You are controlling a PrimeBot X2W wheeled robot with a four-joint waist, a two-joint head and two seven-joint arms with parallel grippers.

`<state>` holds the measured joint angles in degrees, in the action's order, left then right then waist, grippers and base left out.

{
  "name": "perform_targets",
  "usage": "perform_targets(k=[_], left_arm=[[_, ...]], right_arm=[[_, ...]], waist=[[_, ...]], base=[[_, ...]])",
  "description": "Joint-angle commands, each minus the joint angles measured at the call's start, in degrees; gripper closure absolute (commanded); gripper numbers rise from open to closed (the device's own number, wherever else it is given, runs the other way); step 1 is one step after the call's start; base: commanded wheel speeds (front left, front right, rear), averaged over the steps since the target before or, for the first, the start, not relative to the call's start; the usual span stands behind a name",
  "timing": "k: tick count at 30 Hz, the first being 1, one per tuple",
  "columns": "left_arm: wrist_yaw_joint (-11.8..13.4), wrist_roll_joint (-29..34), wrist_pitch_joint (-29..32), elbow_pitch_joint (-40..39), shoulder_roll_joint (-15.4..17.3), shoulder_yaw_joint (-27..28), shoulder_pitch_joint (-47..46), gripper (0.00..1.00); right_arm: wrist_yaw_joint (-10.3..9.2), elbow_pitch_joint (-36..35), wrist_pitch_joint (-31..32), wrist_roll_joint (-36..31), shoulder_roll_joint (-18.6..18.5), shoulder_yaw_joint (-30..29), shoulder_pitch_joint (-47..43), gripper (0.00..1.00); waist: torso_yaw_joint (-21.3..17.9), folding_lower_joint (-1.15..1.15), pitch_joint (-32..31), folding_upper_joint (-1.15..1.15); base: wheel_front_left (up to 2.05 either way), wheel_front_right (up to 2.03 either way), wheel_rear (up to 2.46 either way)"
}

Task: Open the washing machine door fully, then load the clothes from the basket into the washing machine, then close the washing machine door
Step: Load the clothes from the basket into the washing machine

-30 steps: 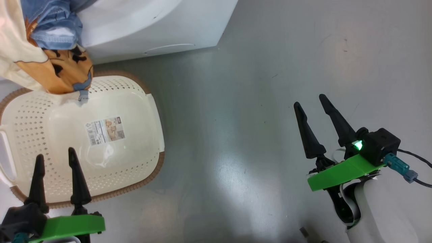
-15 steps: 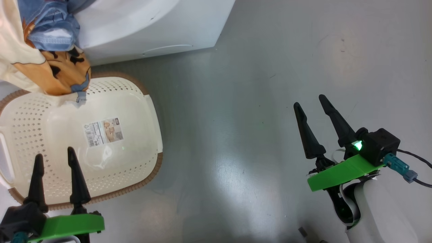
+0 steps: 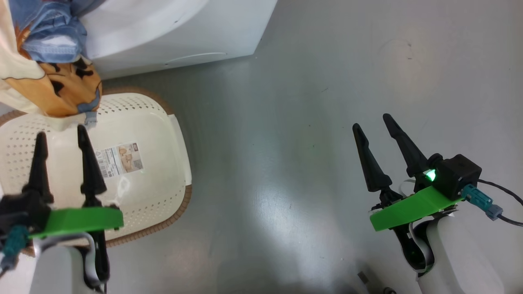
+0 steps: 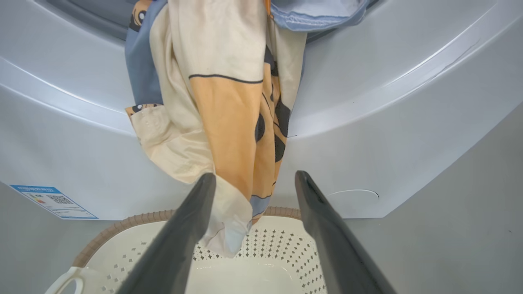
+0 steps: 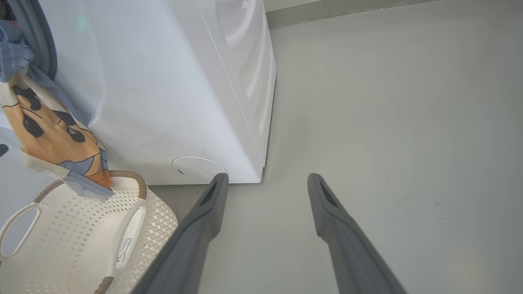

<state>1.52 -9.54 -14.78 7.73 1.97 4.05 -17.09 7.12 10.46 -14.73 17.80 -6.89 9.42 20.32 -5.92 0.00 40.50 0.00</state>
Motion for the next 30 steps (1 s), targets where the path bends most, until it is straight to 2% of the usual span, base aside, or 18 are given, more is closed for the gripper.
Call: perform_targets(k=[1,19,30], left_arm=[[-0.5,0.5,-0.2,0.1,0.9,2.1,-0.6,0.00],[-3.7,0.6,-0.2,14.8,1.3,6.9,-13.9,0.00],[-5.1,1.3,-0.2,23.6,3.4,9.1,-21.9,0.00]], right_arm=[[0.36,-1.0,-0.3,0.3,0.3,1.2,-0.9,0.00],[0.36,-1.4,-0.3,0.2,0.7,0.7,-1.0,0.00],[0.36,-1.7,-0.3,0.3,0.7,0.4,-0.8,0.00]], waist=[[-0.2,0.00,0.2,0.00],[-1.1,0.00,2.0,0.00],[-1.5,0.00,3.9,0.00]], base=[[0.00,0.00,0.00],[0.00,0.00,0.00],[0.00,0.00,0.00]])
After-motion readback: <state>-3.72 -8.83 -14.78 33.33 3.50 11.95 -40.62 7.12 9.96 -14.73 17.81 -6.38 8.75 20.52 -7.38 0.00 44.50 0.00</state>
